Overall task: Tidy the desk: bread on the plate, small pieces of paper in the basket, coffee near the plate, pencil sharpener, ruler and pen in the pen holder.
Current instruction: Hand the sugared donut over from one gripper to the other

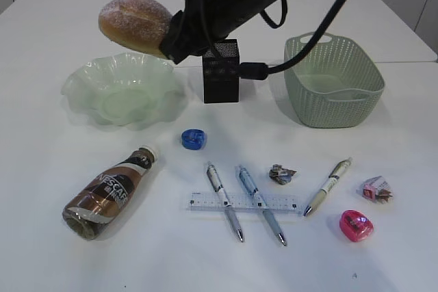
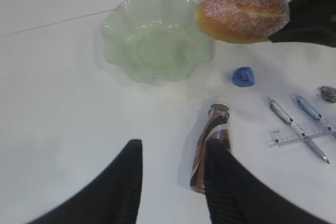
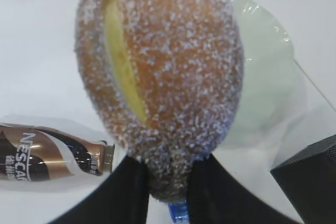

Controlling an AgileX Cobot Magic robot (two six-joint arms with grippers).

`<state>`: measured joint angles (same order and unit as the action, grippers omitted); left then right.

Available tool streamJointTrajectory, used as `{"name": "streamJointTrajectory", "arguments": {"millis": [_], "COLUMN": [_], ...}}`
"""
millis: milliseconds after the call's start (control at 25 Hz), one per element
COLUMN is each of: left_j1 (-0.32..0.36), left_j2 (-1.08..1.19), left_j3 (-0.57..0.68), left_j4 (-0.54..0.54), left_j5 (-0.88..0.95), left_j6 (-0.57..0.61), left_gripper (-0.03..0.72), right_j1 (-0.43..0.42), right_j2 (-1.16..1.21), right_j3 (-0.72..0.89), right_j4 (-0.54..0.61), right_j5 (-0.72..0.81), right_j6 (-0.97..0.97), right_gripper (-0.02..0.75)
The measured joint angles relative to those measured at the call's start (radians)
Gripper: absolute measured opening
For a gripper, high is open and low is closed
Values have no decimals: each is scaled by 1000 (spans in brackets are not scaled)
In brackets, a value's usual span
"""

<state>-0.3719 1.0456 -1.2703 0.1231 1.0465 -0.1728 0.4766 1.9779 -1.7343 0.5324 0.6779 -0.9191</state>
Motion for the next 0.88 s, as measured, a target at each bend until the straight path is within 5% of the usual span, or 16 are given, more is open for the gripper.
{"name": "streamJointTrajectory", "arguments": {"millis": [200, 440, 560, 760, 880], "left_j1": [0, 0, 0, 0, 0], "left_j2": [2, 21, 22, 22, 22], "left_j3": [0, 0, 0, 0, 0], "left_j4": [-1, -40, -115, -342, -378], "left_j5": [-22, 29, 78, 134, 134], "left_j6": [32, 281, 397, 616, 677], "left_gripper": [275, 340, 372, 382, 385], "right_j1": [20, 20, 20, 20, 20], "right_j2": [40, 40, 40, 21, -43], "right_j3": [-54, -137, -215, -318, -329], "right_j4": [-2, -50, -61, -57, -44], "right_j5": [92, 362, 521, 549, 560], "right_j6": [18, 20, 20, 41, 50], "right_gripper": [161, 161, 161, 161, 161]}}
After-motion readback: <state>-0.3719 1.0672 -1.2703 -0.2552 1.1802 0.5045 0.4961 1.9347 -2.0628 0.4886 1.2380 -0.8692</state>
